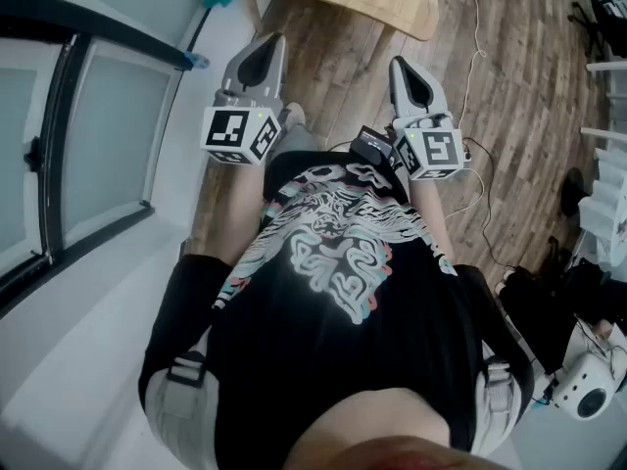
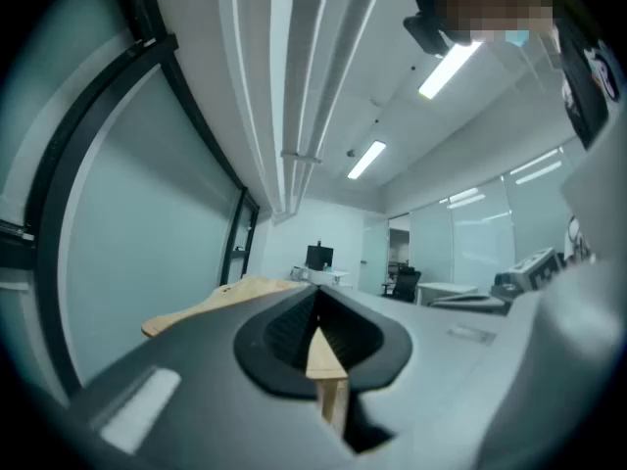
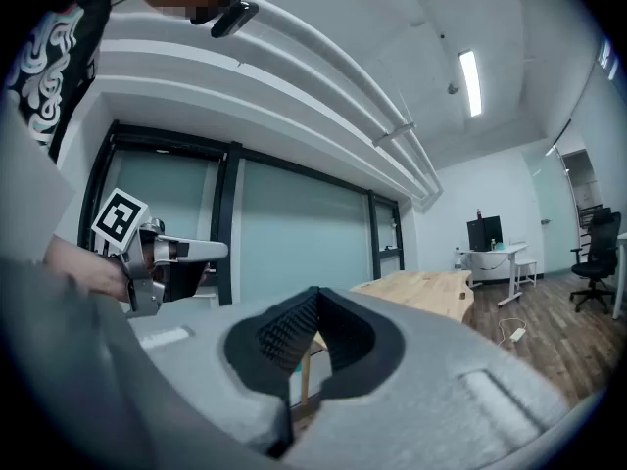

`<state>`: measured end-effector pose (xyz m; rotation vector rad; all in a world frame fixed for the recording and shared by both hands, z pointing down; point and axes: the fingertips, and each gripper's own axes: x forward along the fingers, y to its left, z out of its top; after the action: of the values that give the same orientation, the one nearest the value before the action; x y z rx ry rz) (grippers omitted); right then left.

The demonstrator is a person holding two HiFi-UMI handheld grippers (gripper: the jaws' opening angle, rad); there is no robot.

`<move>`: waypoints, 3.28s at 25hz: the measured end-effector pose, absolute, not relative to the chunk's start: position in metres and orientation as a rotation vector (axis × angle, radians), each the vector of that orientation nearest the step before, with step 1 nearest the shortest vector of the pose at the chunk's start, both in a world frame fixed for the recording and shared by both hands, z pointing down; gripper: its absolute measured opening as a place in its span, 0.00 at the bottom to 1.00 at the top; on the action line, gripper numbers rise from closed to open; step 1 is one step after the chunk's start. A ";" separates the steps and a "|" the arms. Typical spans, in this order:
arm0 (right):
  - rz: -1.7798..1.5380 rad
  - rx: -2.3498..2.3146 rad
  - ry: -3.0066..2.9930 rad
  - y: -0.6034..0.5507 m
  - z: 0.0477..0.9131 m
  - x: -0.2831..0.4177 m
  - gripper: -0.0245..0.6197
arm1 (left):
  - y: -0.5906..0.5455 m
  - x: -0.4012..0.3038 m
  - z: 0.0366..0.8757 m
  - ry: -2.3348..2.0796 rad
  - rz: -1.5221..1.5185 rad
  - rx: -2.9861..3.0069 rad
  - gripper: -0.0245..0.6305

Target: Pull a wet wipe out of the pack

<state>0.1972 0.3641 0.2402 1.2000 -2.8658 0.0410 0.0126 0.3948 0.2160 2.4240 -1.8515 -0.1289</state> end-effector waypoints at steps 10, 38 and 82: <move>0.059 1.182 -2.880 0.367 0.243 0.199 0.04 | 0.395 0.013 0.226 -1.905 0.002 2.405 0.02; 0.096 1.125 -2.908 0.284 0.250 0.184 0.04 | 0.308 -0.004 0.243 -1.903 0.026 2.353 0.02; 0.205 1.343 -2.633 0.010 0.292 0.039 0.04 | 0.006 -0.090 0.308 -1.573 0.489 2.703 0.02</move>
<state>0.0387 0.0104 0.2919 1.3435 -2.6331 0.2045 -0.0896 0.0055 0.3078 2.7034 -1.5727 0.4887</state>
